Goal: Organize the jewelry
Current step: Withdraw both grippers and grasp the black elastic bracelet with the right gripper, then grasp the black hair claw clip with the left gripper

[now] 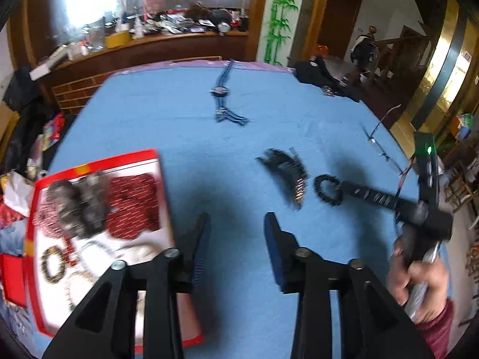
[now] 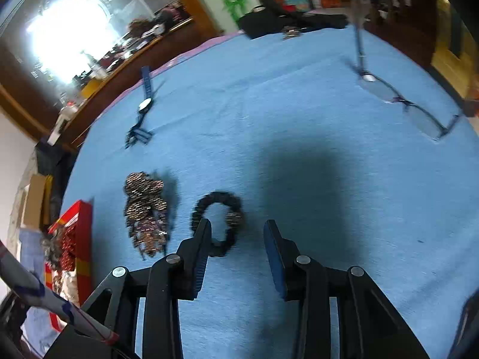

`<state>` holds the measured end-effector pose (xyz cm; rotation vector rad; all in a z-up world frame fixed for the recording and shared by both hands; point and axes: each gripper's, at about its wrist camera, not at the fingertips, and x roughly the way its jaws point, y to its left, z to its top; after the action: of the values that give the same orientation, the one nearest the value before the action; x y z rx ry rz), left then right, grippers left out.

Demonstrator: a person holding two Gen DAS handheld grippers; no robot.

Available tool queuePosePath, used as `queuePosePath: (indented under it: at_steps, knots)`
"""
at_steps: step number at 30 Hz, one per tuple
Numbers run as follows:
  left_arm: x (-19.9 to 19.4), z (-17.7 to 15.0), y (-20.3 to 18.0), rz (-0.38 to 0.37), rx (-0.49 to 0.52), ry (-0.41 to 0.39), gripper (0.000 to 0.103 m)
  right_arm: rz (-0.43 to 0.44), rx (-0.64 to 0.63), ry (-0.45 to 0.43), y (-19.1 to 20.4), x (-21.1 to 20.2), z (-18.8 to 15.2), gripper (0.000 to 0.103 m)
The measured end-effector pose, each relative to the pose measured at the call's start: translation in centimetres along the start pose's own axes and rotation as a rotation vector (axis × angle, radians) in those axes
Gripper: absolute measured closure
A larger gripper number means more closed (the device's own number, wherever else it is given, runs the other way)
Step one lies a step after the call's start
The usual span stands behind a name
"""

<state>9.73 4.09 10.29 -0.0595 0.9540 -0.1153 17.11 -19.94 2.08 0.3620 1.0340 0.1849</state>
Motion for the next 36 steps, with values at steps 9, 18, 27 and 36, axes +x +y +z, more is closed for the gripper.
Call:
queuePosePath:
  at_steps: [9,18,27,36]
  knots:
    - [5.5,3.2,-3.3,0.003,-0.011,0.074,0.055,-0.077,-0.118,-0.009,1.3,1.6,-0.4,0.083]
    - [9.0,4.9,-5.4,0.011,-0.038,0.113,0.044,-0.096,-0.052,-0.003,-0.5,1.0,-0.1,0.091]
    - [13.5,5.7,-6.9,0.028,-0.059,0.169,0.038,-0.099,0.048,-0.103,-2.3,-2.4,0.5,0.091]
    - [16.3,4.5,-7.3,0.043,-0.055,0.155,0.061,-0.086,0.043,-0.109,-2.0,-2.8,0.5,0.09]
